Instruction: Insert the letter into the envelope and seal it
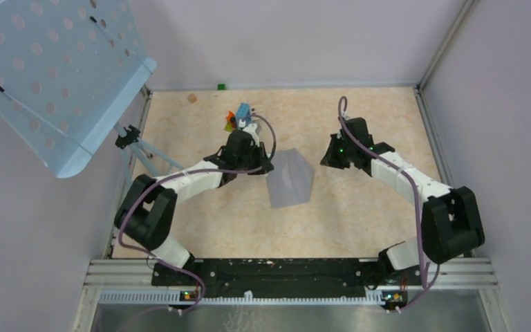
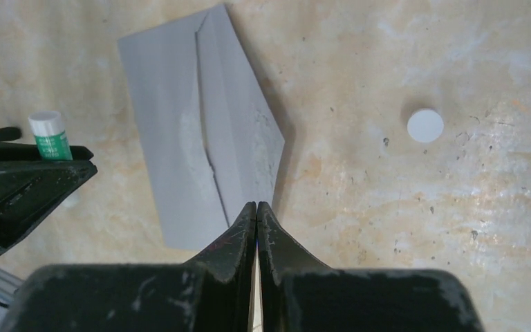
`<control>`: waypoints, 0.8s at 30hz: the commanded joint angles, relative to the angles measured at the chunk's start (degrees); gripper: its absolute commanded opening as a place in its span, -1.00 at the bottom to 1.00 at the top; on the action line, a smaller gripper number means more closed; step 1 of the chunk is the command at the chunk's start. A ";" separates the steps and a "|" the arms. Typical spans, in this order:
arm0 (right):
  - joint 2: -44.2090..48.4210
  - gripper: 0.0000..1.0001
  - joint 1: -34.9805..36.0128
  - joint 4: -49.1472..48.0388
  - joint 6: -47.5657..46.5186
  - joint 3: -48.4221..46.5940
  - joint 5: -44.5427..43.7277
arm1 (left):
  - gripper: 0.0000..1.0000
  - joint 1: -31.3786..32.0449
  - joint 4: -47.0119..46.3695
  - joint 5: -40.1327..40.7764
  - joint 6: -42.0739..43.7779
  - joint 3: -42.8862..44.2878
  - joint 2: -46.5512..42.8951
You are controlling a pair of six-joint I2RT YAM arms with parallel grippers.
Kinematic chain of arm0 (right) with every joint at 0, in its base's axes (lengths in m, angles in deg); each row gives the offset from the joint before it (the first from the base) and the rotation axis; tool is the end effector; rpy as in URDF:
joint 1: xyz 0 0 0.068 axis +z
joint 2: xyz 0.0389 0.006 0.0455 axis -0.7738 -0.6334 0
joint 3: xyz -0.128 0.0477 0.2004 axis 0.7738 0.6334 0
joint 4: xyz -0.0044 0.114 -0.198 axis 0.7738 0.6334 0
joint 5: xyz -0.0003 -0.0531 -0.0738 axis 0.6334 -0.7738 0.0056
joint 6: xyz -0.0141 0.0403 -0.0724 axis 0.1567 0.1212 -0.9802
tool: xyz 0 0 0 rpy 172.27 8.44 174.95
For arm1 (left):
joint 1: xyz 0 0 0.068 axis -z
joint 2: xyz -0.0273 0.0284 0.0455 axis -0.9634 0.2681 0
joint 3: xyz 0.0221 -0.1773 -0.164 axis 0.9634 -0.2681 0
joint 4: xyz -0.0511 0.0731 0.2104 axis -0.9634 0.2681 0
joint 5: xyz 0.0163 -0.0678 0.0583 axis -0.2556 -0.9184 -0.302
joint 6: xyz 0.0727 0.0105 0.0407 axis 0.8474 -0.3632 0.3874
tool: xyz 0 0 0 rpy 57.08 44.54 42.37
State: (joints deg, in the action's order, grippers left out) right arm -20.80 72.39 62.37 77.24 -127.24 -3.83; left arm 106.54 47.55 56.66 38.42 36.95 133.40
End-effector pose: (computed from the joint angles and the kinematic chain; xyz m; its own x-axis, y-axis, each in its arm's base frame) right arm 0.2745 0.1197 0.2064 -0.8021 0.2312 -0.5506 -0.0449 0.8960 0.4417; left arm 0.2773 -0.1880 0.1790 -0.7544 -0.1135 -0.6465 0.2954 0.8209 -0.4888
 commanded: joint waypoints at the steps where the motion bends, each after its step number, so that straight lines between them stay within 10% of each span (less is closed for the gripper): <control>1: -4.80 -1.00 -0.46 -7.08 -1.12 0.61 -1.41 | -1.00 -1.41 2.15 -3.65 -3.05 5.70 6.59; 24: -18.59 -1.00 -0.40 -16.02 -0.10 3.47 -2.24 | -1.00 -1.42 6.97 -1.57 -1.53 12.57 22.05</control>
State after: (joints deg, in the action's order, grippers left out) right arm -38.00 72.26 50.65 76.34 -124.01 -8.24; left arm 105.12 52.21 53.47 35.90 49.06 152.77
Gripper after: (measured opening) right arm 0.003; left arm 0.292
